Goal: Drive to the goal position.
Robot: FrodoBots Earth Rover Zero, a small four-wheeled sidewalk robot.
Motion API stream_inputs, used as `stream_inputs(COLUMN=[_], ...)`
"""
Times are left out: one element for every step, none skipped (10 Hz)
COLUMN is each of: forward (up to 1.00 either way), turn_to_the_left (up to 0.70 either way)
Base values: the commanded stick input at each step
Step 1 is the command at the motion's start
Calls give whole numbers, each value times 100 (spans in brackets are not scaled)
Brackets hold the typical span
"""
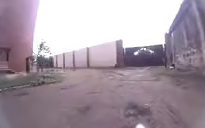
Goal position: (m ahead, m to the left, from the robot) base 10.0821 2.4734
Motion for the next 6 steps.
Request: stream_inputs(forward=[70, 70, 70, 70, 70, 70], turn_to_the_left=[0, 0, 0, 0, 0, 0])
